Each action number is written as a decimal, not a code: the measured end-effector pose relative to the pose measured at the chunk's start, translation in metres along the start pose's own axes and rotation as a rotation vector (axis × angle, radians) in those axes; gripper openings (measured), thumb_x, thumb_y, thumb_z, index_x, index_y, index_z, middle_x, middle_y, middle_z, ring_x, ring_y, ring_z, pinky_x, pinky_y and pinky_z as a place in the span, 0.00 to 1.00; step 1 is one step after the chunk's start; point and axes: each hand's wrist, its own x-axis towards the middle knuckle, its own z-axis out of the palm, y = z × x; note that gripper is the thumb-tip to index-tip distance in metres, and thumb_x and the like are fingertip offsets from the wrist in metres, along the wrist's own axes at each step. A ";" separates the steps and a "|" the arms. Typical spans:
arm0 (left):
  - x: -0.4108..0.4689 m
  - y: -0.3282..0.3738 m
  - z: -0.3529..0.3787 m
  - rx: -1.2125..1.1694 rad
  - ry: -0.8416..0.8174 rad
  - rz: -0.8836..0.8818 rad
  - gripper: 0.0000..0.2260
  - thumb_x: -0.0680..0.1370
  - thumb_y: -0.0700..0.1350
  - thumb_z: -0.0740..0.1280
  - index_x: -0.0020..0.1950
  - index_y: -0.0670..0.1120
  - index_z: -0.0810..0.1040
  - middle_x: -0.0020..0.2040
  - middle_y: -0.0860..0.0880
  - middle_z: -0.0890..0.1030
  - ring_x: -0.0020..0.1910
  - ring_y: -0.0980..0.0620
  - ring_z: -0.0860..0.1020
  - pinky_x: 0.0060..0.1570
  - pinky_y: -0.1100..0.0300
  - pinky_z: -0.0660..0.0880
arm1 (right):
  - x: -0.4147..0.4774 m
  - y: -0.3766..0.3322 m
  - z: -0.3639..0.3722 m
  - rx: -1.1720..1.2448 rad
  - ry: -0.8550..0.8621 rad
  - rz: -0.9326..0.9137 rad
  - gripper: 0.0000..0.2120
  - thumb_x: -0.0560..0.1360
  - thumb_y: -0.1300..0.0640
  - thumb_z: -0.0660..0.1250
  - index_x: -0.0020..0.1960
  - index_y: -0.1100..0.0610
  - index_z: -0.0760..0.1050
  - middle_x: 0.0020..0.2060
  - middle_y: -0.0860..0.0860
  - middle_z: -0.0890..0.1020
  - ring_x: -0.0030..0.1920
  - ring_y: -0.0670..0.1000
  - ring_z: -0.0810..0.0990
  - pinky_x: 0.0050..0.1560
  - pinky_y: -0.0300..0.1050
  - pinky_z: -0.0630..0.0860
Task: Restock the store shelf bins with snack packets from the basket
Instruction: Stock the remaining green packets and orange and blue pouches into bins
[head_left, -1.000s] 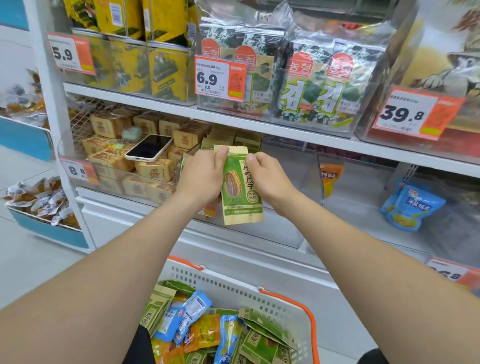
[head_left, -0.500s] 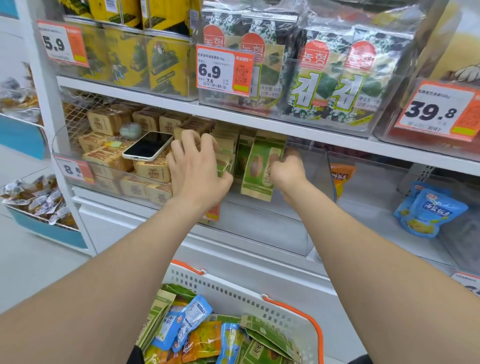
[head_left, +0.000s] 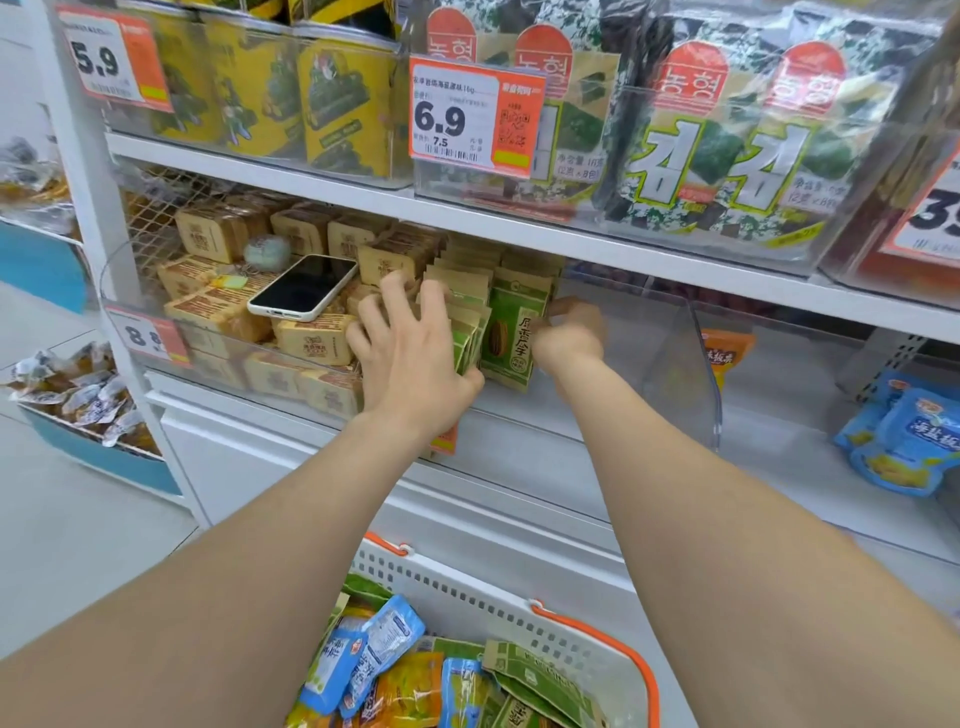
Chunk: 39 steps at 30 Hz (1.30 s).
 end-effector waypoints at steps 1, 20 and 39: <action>0.000 0.000 0.001 0.000 0.006 -0.003 0.34 0.66 0.57 0.77 0.66 0.49 0.67 0.71 0.41 0.64 0.65 0.35 0.67 0.63 0.38 0.67 | 0.000 0.000 0.002 0.029 0.005 0.009 0.14 0.79 0.61 0.70 0.65 0.59 0.77 0.60 0.57 0.82 0.61 0.59 0.82 0.60 0.49 0.80; -0.007 -0.003 -0.026 -0.090 0.153 0.123 0.24 0.70 0.55 0.72 0.61 0.48 0.71 0.63 0.44 0.69 0.62 0.41 0.68 0.61 0.44 0.68 | -0.030 0.006 -0.009 -0.191 -0.213 -0.081 0.12 0.76 0.62 0.62 0.57 0.63 0.78 0.52 0.58 0.81 0.54 0.60 0.81 0.48 0.47 0.78; -0.051 -0.074 -0.049 0.084 -1.452 -0.080 0.16 0.86 0.50 0.60 0.74 0.52 0.72 0.59 0.48 0.83 0.54 0.49 0.85 0.62 0.46 0.80 | -0.180 0.024 0.048 -1.083 -0.935 -0.960 0.01 0.76 0.57 0.66 0.46 0.53 0.76 0.38 0.49 0.73 0.42 0.56 0.78 0.41 0.50 0.80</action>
